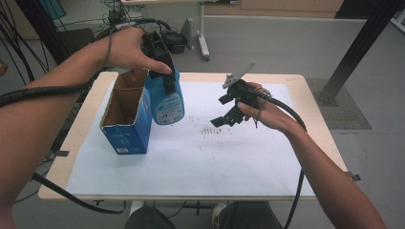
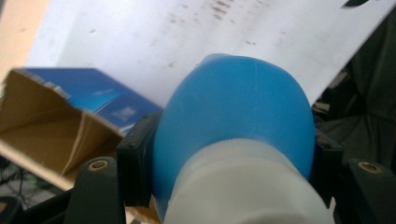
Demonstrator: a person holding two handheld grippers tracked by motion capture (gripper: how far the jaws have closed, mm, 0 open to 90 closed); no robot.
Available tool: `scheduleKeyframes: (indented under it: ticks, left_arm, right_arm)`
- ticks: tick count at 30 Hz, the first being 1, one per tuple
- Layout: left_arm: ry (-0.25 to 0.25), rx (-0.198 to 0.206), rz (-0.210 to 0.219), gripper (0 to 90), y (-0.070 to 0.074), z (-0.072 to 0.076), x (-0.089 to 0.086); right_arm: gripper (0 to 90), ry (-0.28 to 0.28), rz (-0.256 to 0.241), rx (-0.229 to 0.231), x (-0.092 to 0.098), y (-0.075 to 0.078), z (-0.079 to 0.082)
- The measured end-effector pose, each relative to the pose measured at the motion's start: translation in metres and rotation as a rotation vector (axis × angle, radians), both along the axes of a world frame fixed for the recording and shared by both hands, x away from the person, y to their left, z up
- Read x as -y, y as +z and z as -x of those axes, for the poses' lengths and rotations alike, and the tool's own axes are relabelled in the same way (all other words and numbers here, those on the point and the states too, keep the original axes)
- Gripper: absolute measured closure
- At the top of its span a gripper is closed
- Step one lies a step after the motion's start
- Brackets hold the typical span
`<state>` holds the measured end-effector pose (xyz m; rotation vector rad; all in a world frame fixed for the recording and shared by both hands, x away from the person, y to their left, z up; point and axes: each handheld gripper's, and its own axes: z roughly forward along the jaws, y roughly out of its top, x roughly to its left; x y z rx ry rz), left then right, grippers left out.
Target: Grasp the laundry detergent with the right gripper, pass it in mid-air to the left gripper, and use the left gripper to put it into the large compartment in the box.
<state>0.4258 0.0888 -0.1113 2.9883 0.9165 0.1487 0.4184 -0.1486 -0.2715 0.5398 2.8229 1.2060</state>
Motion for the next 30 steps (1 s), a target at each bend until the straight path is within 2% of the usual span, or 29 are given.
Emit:
scheduleKeyframes:
  ticks: [4,10,13,16,22,25,30]
  left_arm:
    - [0.08,0.023,0.001,35.7,0.016,-0.002,-0.011]
    - [0.293,0.024,0.027,35.7,0.04,-0.009,-0.029]
    - [0.369,0.031,0.039,35.7,0.051,-0.011,-0.039]
    - [0.464,0.036,0.059,35.6,0.06,-0.013,-0.051]
    - [0.623,0.074,0.047,35.7,0.08,-0.017,-0.072]
    - [0.708,0.093,0.069,35.7,0.092,-0.02,-0.085]
    - [0.811,0.101,0.092,35.7,0.105,-0.021,-0.101]
  right_arm:
    - [0.3,-0.052,0.033,0.002,0.02,0.003,-0.002]
    - [0.3,-0.102,0.072,-0.002,0.041,0.01,-0.004]
    - [0.3,-0.122,0.092,0.0,0.049,0.014,-0.007]
    - [0.3,-0.145,0.117,0.004,0.055,0.016,-0.009]
    - [0.3,-0.164,0.157,0.006,0.065,0.022,-0.013]
    - [0.3,-0.174,0.173,0.008,0.069,0.024,-0.016]
    - [0.3,-0.183,0.182,0.009,0.074,0.028,-0.019]
